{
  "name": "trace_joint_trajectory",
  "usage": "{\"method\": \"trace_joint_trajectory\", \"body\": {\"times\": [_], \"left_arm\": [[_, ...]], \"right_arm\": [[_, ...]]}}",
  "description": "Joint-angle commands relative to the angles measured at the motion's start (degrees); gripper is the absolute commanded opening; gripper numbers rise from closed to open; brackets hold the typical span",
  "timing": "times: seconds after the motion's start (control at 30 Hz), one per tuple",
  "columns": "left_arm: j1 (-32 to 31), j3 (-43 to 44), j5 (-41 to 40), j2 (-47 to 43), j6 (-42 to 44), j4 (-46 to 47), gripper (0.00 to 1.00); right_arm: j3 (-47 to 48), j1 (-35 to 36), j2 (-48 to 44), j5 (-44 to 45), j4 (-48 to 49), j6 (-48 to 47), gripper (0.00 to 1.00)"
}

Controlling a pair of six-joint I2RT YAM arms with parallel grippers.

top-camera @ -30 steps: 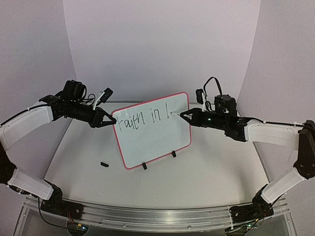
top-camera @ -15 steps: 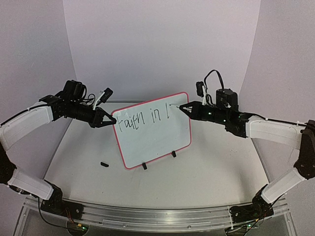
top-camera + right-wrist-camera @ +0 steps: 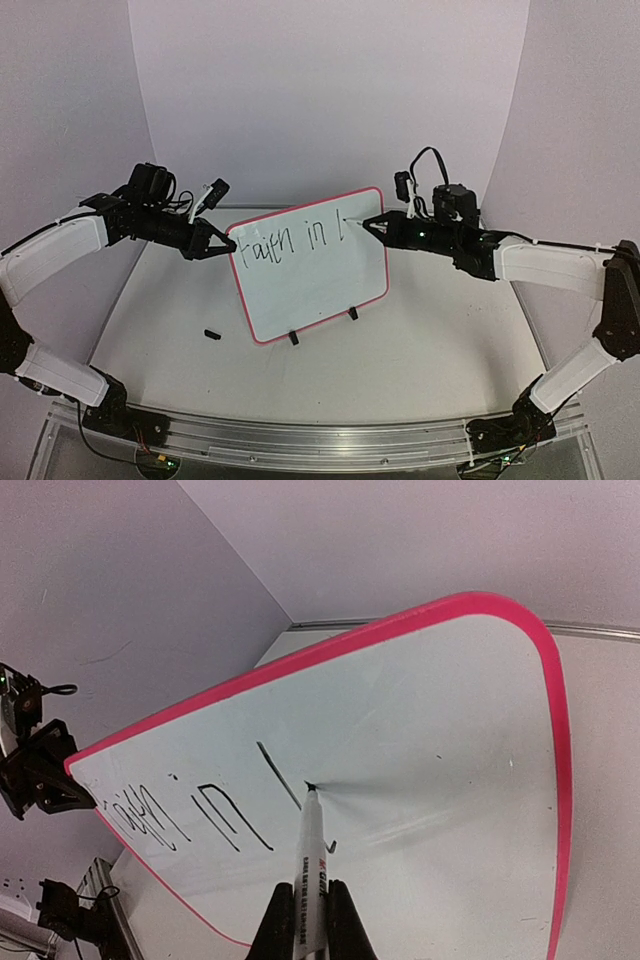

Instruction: Write a sentence on the whiteboard

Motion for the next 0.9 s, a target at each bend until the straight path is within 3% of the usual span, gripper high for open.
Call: {"method": "trace_joint_trajectory", "body": {"times": [0.0, 0.6, 0.87], "left_arm": [[0.0, -0.7, -2.3, 0.7, 1.6, 0.4, 0.0], [0.0, -0.7, -2.2, 0.7, 1.6, 0.5, 0.0], [0.0, -0.7, -2.1, 1.0, 1.6, 0.5, 0.0]], "right_arm": [[-2.0, -0.2, -0.5, 1.4, 1.0, 0.7, 0.0], [-2.2, -0.2, -5.4, -0.5, 0.9, 1.6, 0.0], [1.3, -0.2, -2.8, -1.1, 1.2, 0.5, 0.0]]}}
